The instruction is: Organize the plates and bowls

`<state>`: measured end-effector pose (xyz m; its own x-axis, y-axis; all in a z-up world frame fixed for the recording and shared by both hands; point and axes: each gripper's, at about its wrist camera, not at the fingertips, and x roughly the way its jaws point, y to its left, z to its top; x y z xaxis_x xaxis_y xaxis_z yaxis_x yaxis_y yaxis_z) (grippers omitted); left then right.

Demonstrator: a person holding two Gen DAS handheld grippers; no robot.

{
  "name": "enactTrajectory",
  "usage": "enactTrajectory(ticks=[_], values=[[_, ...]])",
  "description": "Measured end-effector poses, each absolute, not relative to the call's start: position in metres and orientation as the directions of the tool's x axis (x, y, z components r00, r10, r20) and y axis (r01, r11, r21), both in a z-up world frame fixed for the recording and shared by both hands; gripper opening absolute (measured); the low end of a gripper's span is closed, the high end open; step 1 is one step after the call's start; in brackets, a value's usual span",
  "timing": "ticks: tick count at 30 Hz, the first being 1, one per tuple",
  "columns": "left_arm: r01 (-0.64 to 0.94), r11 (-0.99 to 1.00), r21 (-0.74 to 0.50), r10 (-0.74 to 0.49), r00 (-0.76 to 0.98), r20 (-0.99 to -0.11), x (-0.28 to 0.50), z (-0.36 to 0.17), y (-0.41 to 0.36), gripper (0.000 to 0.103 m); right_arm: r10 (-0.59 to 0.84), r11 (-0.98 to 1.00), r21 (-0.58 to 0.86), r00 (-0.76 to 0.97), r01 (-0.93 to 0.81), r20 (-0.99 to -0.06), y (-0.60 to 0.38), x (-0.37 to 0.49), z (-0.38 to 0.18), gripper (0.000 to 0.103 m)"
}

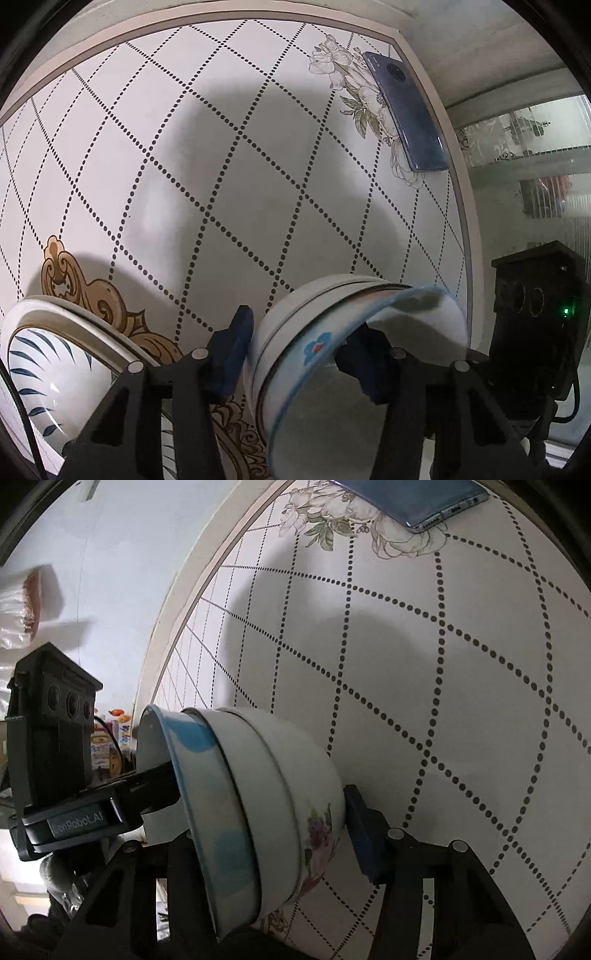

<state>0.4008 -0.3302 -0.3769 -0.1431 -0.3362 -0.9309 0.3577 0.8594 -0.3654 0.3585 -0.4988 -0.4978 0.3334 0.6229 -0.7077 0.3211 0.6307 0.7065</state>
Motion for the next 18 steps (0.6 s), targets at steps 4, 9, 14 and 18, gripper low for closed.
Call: enactTrajectory(ticks=[4,9,14,18], values=[[0.364,0.863,-0.349,-0.322,-0.135,-0.937,0.399,-0.372,-0.325,0.048,0.628,0.623,0.709,0.329,0.330,-0.705,-0.496,0.357,-0.497,0.055],[0.351,0.869,-0.348,-0.320,-0.137,-0.937,0.395,-0.363,-0.310,0.048,0.631,0.620,0.705,0.317,0.344,-0.708,-0.493,0.353,-0.492,0.055],[0.330,0.876,-0.352,-0.327,-0.131,-0.936,0.393,-0.343,-0.297,0.048,0.637,0.617,0.711,0.317,0.338,-0.703,-0.483,0.357,-0.478,0.055],[0.292,0.887,-0.357,-0.335,-0.125,-0.934,0.393,-0.328,-0.279,0.048,0.648,0.617,0.718,0.310,0.322,-0.696,-0.471,0.362,-0.464,0.055]])
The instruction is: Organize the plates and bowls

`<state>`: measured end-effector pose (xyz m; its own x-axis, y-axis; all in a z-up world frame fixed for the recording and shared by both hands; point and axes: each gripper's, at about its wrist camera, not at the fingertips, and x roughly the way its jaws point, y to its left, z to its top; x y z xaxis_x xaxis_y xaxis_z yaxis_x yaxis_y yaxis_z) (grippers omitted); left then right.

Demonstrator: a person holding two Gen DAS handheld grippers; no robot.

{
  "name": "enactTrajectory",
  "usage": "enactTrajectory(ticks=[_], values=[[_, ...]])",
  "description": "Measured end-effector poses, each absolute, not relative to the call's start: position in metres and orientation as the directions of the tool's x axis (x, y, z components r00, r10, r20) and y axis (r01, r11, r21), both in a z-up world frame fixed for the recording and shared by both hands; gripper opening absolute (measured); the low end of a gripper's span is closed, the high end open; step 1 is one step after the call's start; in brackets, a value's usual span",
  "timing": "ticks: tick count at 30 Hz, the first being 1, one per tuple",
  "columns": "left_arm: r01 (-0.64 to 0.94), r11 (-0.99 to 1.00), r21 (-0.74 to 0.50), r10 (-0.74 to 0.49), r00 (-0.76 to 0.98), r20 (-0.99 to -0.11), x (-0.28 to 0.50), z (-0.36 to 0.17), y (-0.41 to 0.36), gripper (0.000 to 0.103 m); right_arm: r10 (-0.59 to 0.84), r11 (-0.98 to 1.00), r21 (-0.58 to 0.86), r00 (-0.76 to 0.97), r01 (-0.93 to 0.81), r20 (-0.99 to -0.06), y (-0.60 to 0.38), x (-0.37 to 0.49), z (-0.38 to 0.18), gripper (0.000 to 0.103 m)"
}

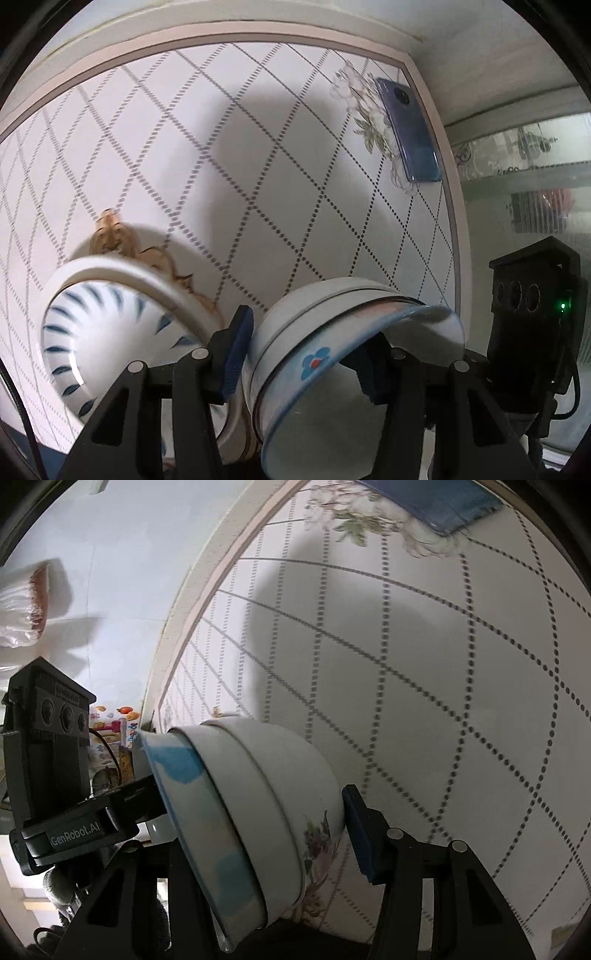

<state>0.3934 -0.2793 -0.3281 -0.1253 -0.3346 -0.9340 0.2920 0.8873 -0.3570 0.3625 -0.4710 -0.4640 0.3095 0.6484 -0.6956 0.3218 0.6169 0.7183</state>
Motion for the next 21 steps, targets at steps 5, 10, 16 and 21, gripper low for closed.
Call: enactTrajectory(ticks=[5,10,16,21], values=[[0.230,0.909,-0.347,-0.333,-0.099,-0.938,0.397,-0.312,-0.242,0.048,0.674,0.635,0.722,0.260,0.274,-0.691,-0.438,0.379,-0.447,0.055],[0.137,0.933,-0.332,-0.326,-0.064,-0.943,0.402,-0.305,-0.193,0.048,0.712,0.646,0.734,0.182,0.208,-0.678,-0.395,0.401,-0.442,0.055],[0.017,0.948,-0.318,-0.317,-0.031,-0.948,0.403,-0.313,-0.142,0.048,0.743,0.651,0.748,0.089,0.130,-0.663,-0.341,0.425,-0.448,0.055],[-0.070,0.948,-0.311,-0.313,-0.032,-0.949,0.400,-0.329,-0.108,0.048,0.750,0.658,0.748,0.014,0.088,-0.661,-0.306,0.434,-0.463,0.055]])
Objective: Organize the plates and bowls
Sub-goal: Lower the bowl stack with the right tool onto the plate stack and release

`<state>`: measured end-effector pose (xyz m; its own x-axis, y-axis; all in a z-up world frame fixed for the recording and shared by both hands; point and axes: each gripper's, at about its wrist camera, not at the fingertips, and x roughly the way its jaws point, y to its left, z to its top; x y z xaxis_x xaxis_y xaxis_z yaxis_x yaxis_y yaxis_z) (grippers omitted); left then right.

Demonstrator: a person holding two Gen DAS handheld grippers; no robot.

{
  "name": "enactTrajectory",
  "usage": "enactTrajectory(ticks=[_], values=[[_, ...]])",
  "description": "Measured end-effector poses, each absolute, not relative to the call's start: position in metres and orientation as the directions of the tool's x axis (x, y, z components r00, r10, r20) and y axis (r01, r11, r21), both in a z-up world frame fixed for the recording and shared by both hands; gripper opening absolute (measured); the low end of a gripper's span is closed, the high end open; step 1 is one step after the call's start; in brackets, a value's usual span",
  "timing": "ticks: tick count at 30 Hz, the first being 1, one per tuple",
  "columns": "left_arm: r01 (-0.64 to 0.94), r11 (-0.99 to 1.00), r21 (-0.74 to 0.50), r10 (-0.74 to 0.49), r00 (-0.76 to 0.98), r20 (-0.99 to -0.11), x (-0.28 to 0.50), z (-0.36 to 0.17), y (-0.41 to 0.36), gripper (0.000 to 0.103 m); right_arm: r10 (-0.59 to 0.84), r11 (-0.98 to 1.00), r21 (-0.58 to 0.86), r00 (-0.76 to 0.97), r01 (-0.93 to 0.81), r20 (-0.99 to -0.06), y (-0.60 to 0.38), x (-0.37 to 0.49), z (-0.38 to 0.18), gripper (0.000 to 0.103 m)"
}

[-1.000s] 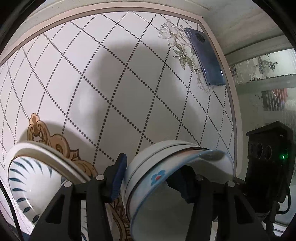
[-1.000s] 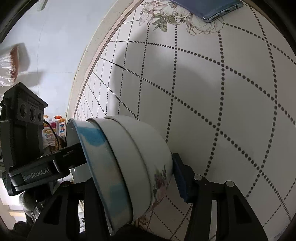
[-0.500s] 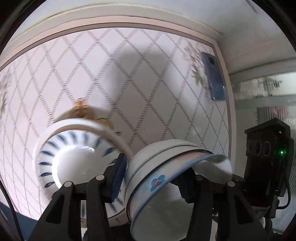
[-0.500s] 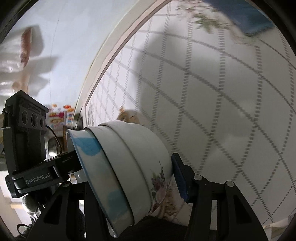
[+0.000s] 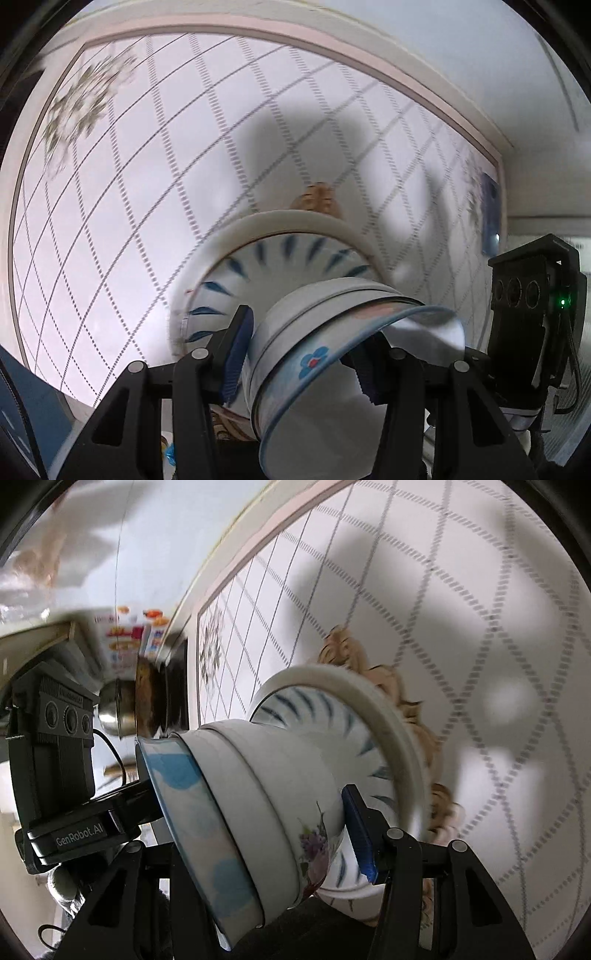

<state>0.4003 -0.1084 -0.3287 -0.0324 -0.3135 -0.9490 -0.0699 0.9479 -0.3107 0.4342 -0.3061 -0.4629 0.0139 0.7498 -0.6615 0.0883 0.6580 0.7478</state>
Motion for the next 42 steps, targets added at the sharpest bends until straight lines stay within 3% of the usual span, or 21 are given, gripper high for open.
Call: enactTrajectory(ticks=[8,23,34,39,42], values=[[-0.123,0.942,-0.313,-0.320,-0.041,-0.946,0.400,-0.349,-0.091,0.048,0.726,0.687,0.723,-0.039,0.071,-0.686,-0.272,0.444,-0.482,0.054],[-0.027,0.965,-0.262,-0.262,-0.008,-0.965,0.405,-0.343,-0.102,0.046,0.684,0.729,0.679,-0.040,0.085,-0.729,-0.278,0.443,-0.483,0.054],[0.082,0.987,-0.139,-0.150,0.150,-0.977,0.374,-0.296,-0.097,0.048,0.567,0.821,0.571,0.118,0.002,-0.815,-0.296,0.424,-0.414,0.054],[0.118,0.985,-0.125,-0.150,0.233,-0.961,0.354,-0.266,-0.084,0.050,0.484,0.869,0.495,0.237,-0.019,-0.842,-0.289,0.394,-0.368,0.072],[0.140,0.985,-0.097,-0.134,0.290,-0.947,0.342,-0.251,-0.079,0.067,0.435,0.890,0.456,0.309,-0.003,-0.846,-0.284,0.372,-0.345,0.089]])
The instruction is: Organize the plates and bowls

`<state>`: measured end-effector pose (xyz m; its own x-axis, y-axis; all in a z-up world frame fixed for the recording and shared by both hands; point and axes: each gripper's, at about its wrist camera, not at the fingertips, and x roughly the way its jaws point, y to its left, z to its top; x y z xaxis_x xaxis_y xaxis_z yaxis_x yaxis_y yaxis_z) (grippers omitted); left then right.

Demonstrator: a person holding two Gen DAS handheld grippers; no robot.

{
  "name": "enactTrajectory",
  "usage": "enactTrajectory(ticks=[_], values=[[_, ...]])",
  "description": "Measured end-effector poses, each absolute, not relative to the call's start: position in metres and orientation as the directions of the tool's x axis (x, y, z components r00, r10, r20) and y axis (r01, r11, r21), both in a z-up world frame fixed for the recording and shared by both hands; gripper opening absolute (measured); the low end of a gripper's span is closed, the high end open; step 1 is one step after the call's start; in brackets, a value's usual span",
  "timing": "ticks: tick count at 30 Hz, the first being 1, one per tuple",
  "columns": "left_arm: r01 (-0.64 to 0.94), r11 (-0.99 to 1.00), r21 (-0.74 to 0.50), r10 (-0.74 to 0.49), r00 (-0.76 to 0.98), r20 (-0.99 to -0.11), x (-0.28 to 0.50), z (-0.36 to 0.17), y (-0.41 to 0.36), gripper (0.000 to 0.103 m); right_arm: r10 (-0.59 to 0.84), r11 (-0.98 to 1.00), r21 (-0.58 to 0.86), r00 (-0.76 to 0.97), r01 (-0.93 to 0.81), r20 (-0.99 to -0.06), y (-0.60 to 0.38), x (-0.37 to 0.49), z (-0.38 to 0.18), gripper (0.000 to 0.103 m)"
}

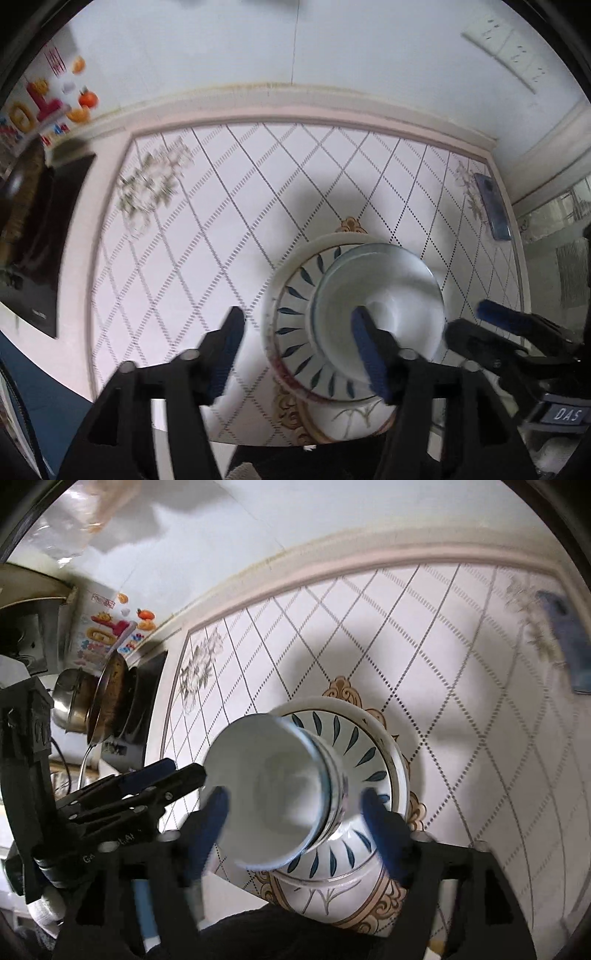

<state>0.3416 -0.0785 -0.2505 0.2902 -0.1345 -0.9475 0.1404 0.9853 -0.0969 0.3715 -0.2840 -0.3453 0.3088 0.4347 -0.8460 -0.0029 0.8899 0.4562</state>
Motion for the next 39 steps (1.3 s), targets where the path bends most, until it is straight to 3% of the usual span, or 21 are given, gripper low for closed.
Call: enactTrajectory(ticks=[4,9,16,28,39], values=[[0.180,0.982,-0.052,-0.117,0.375,-0.919,0.318,-0.227,-0.068,0.093,0.346,0.917,0.395,0.398,0.047,-0.850,-0.276,0.337,-0.318,0.093],[0.210,0.977,-0.032,-0.126,0.450,-0.884,0.293,-0.206,-0.056,0.098,0.220,0.947,0.306,0.497,0.098,-0.840,-0.262,0.297,-0.286,0.097],[0.227,0.974,-0.030,-0.147,0.520,-0.841,0.250,-0.173,-0.040,0.099,0.116,0.962,0.238,0.583,0.137,-0.804,-0.247,0.244,-0.250,0.099],[0.183,0.983,-0.013,-0.136,0.678,-0.722,0.156,-0.112,-0.030,0.099,0.075,0.973,0.206,0.705,0.102,-0.705,-0.238,0.134,-0.186,0.100],[0.117,0.993,-0.015,-0.096,0.735,-0.671,0.064,-0.094,-0.026,0.099,0.051,0.982,0.172,0.764,0.080,-0.644,-0.250,0.034,-0.157,0.101]])
